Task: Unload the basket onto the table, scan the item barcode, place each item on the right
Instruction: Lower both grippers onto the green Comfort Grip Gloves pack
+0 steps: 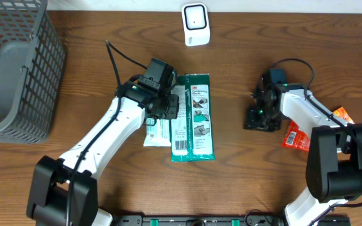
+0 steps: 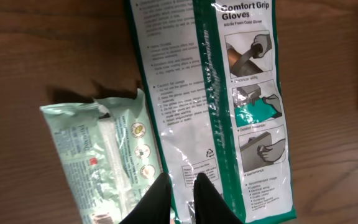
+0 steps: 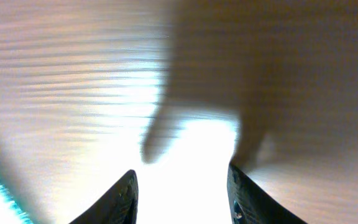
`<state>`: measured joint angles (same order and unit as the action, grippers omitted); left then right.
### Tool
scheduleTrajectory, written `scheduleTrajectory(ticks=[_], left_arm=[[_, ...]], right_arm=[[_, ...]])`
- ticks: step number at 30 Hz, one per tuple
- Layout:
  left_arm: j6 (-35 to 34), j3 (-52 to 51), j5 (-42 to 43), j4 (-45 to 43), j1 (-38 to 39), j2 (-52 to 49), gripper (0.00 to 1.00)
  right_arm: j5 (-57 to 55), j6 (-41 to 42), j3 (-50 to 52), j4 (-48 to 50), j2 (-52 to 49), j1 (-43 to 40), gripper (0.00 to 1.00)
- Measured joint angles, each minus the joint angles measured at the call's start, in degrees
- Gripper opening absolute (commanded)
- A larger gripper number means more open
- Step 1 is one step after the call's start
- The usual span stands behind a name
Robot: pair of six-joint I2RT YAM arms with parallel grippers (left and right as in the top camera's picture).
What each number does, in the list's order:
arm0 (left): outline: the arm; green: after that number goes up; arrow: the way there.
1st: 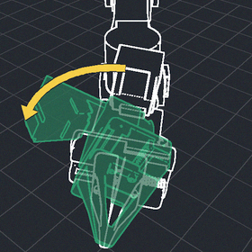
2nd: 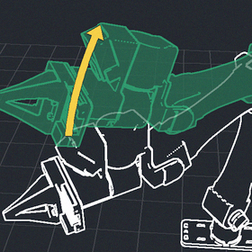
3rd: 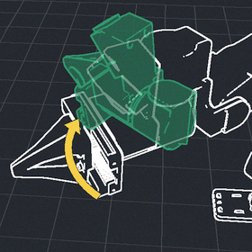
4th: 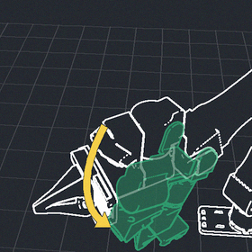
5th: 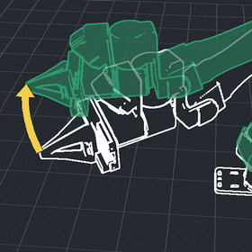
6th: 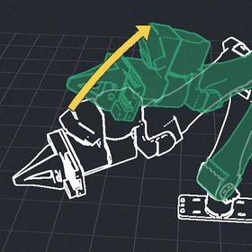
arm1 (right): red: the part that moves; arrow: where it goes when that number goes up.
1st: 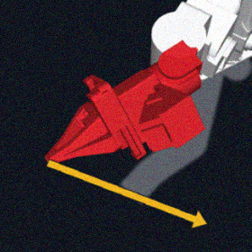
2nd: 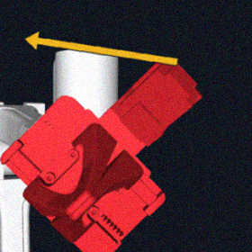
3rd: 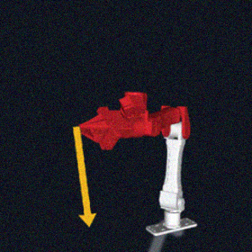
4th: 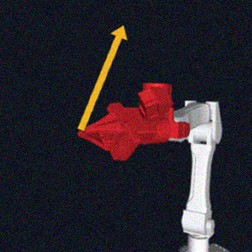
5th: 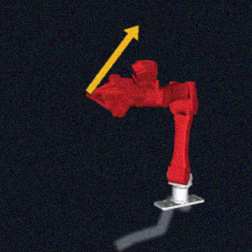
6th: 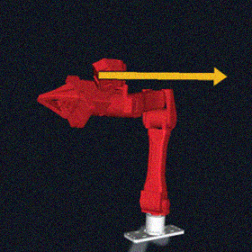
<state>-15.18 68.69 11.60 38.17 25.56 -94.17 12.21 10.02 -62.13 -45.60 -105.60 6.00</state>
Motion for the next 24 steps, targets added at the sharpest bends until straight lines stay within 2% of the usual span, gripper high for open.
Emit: scheduleTrajectory(ticks=[3,6,16,24], left_arm=[[0.0,0.0,0.0,-0.9,0.4,-2.4,0.15],[0.0,0.0,0.0,-1.3,0.5,-6.0,0.15],[0.0,0.0,0.0,-4.4,0.6,-12.8,0.15],[0.0,0.1,-0.2,-5.1,2.3,-16.7,0.15]], right_arm=[[13.9,-1.9,0.1,2.5,-0.5,0.8,0.53],[18.8,-2.0,0.1,3.3,-0.5,2.4,0.54],[21.9,1.2,0.5,6.7,-0.5,8.9,0.52],[21.0,4.5,1.0,7.9,-0.5,10.2,0.5]])
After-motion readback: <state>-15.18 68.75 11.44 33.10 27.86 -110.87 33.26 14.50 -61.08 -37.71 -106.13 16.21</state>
